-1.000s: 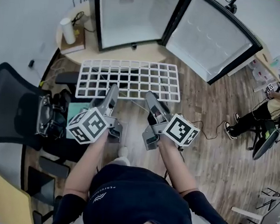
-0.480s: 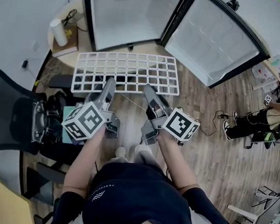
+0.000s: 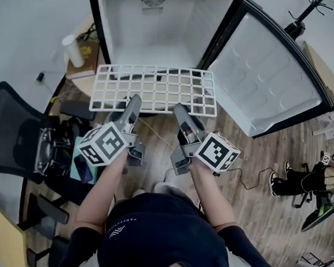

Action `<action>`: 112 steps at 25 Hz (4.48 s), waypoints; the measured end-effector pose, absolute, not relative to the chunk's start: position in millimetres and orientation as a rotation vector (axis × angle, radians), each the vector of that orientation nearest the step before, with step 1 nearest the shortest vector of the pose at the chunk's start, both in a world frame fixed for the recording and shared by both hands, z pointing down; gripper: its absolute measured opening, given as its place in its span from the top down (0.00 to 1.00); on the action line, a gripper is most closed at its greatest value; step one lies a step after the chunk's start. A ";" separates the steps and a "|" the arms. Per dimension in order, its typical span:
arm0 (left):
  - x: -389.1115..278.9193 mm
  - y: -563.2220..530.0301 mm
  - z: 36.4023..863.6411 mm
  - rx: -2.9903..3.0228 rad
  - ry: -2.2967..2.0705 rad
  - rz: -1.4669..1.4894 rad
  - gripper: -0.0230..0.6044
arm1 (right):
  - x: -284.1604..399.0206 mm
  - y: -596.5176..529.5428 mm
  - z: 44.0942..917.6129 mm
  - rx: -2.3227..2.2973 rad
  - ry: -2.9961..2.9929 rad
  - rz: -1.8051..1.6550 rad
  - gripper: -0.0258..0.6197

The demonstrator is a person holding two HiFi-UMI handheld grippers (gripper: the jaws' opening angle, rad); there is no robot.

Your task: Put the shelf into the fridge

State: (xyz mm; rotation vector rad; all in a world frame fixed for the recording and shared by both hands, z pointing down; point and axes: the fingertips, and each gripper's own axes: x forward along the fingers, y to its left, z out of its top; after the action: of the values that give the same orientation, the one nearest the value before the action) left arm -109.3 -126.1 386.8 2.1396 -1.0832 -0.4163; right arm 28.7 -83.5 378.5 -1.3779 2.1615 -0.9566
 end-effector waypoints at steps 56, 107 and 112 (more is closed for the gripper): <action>-53.9 -243.0 388.1 2.005 -1.270 -0.457 0.70 | 86.8 -230.6 378.1 -1.144 2.295 -1.103 0.77; -53.4 -312.9 382.9 2.061 -1.179 -0.423 0.71 | 89.9 -301.9 374.1 -1.302 2.181 -1.046 0.76; -54.5 -320.2 383.3 2.061 -1.178 -0.426 0.71 | 89.7 -307.9 374.8 -1.315 2.173 -1.044 0.76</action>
State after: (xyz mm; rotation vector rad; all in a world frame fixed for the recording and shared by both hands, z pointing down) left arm -54.5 -320.2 383.3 2.0605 -1.1785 -0.4256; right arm 89.7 -307.9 374.8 -1.3149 2.1726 -1.0437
